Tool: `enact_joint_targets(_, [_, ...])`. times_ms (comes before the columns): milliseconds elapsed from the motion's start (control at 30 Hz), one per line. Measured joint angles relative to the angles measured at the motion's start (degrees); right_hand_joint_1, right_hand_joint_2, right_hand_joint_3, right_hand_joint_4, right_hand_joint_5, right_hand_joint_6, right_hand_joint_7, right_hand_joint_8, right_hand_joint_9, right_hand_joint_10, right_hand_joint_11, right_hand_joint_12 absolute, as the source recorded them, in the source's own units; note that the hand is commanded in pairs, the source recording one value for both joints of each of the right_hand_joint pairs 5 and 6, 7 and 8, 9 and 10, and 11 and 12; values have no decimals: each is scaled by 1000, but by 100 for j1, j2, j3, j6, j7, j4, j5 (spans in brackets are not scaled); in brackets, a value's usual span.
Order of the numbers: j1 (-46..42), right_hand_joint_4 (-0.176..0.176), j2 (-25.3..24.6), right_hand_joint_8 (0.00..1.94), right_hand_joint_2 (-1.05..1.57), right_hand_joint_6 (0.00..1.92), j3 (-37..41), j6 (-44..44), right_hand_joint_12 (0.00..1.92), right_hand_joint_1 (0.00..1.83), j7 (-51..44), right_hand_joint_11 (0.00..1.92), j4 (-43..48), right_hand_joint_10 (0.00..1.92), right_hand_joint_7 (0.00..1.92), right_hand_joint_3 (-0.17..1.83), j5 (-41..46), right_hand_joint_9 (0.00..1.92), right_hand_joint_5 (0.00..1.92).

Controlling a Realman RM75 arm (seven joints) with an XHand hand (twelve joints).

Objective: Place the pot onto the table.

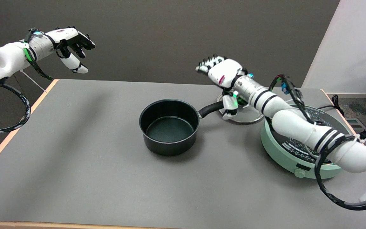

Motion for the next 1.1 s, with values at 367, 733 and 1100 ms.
enact_joint_targets(367, [-695,64,270,93,-907,93,680,825,93,1149,209,93,898,93,93,1470,-77,93,93])
enact_joint_targets(733, [-1842,-148,735,358,-27,358,1556,1719,358,884,453,358,1800,358,358,677,-119,358,358])
enact_joint_targets(1100, [-3138,-152,1085,372,1115,372,2775,2648,372,448,1303,372,2360,372,372,-4,-140,372,372])
